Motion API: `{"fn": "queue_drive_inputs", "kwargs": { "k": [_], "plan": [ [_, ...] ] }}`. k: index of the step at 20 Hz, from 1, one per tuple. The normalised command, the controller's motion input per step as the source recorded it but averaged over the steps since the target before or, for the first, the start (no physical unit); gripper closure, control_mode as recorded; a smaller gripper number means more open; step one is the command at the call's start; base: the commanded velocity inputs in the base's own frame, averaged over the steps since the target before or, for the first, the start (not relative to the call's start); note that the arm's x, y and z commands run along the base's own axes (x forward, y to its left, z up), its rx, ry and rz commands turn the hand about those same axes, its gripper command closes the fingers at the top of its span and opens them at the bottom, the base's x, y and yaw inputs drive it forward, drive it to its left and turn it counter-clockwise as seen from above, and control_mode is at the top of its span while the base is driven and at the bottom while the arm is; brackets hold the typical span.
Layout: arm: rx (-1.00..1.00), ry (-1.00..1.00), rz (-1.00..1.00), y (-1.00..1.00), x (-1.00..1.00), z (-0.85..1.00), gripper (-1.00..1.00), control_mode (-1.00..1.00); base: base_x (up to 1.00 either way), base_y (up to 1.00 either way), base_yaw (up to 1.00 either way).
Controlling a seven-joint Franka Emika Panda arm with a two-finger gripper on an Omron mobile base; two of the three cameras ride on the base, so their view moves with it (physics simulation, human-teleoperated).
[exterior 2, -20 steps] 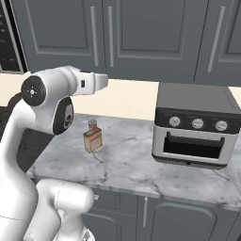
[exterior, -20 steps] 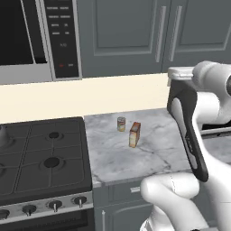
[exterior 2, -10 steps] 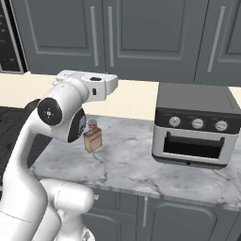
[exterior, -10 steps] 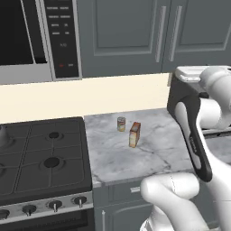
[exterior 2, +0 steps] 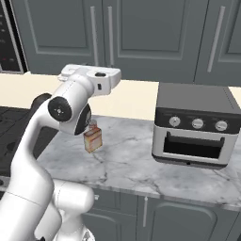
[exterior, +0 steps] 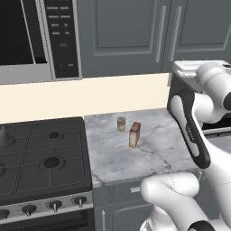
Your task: Pick the pan from the cabinet and place it on the stove. Then turn on the stove burner for the pan.
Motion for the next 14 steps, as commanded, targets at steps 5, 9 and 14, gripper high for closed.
{"fn": "queue_drive_inputs", "kwargs": {
  "k": [5, 9, 14],
  "plan": [
    [0.0, -0.01, 0.01, 0.0, 0.26, 0.19, -1.0, -1.0, 0.0, 0.0, 0.0],
    [-0.03, -0.01, 0.01, 0.0, 0.21, 0.12, -1.0, -1.0, 0.0, 0.0, 0.0],
    [-0.03, -0.02, 0.0, 0.0, 0.21, 0.01, -1.0, -1.0, 0.0, 0.0, 0.0]
  ]
}}
